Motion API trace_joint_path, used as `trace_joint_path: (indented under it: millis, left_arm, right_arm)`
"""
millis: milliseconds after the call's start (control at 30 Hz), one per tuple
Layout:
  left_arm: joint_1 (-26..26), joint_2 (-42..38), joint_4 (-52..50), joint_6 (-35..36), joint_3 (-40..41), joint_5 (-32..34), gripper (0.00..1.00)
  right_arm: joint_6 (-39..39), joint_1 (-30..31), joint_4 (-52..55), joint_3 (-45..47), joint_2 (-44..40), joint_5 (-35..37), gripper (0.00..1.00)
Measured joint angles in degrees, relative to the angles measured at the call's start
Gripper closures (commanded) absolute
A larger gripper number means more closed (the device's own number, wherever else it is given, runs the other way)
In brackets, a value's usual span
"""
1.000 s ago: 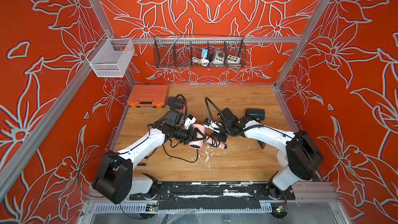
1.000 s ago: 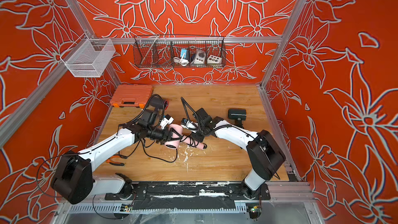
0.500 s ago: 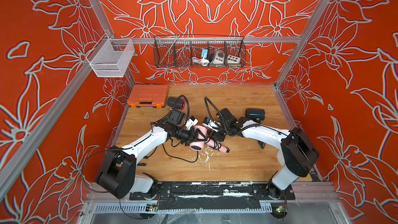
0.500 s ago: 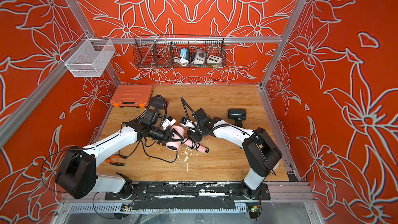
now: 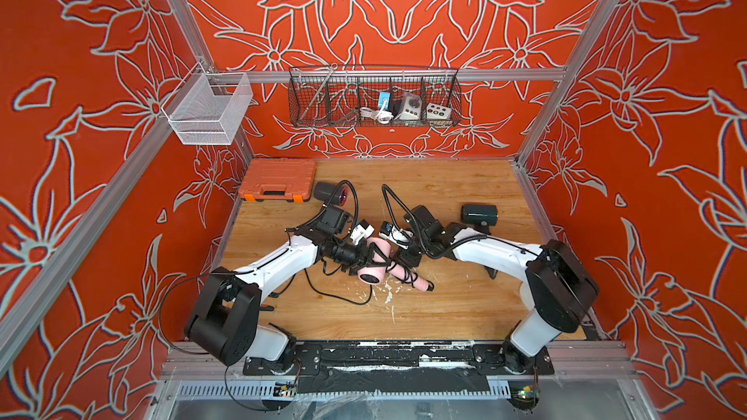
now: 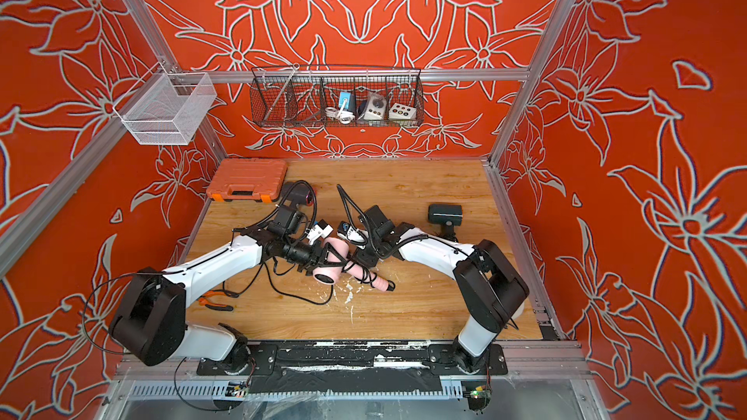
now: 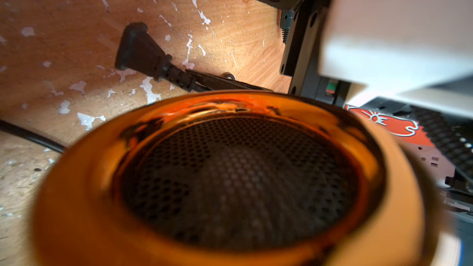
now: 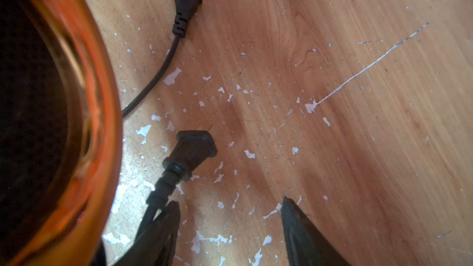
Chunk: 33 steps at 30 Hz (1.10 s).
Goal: Wrap the cord around the hair dryer
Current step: Wrap the power cord around the hair dryer.
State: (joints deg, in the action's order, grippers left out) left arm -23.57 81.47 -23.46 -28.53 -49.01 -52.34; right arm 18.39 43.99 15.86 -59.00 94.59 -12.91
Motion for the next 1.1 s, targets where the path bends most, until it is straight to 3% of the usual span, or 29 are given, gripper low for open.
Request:
trace_joint_path:
  millis: [633, 967, 1100]
  left_arm:
    - [1.03, 6.54, 2.23, 0.74, -1.33, -0.02, 1.00]
    - [1.07, 8.28, 3.37, 2.08, -1.53, 0.98, 1.00]
    - [1.09, 8.33, 3.39, 2.43, -1.55, 1.53, 1.00]
  right_arm:
    - [-2.78, 0.17, 0.04, 0.48, 2.32, 5.60, 0.39]
    - [-4.63, 0.76, 3.23, -0.37, 4.13, 9.97, 0.51]
    - [-5.44, 0.94, 4.20, -0.37, 4.15, 11.15, 0.46]
